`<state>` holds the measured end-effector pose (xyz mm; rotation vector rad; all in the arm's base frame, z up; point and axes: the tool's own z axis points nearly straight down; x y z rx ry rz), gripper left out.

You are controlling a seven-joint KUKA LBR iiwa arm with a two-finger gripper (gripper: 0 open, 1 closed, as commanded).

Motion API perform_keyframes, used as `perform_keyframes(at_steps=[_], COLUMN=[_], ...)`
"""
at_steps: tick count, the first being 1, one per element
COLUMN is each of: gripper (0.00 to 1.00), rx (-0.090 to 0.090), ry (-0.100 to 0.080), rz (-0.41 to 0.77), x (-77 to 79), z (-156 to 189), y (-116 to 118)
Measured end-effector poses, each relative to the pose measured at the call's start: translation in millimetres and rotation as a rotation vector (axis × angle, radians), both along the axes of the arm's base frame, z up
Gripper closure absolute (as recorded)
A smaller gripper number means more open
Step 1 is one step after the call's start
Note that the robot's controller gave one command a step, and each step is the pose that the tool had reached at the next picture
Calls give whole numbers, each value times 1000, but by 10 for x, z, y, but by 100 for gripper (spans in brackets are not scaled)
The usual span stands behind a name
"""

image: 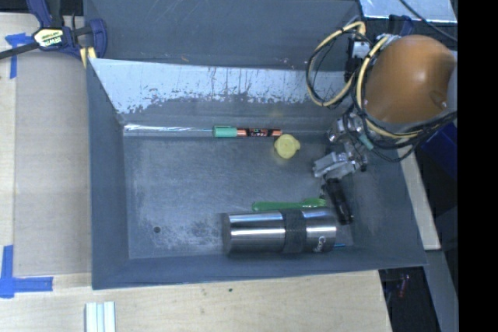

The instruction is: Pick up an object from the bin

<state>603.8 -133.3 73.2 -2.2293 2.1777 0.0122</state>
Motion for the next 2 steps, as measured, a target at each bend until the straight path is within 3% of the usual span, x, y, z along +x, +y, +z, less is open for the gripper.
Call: perform_keyframes(at_steps=[1, 2], gripper=[100, 100], rx=[-2, -8], ry=[9, 5], rz=[2, -1], x=[-33, -20], z=[150, 536], y=[-8, -41])
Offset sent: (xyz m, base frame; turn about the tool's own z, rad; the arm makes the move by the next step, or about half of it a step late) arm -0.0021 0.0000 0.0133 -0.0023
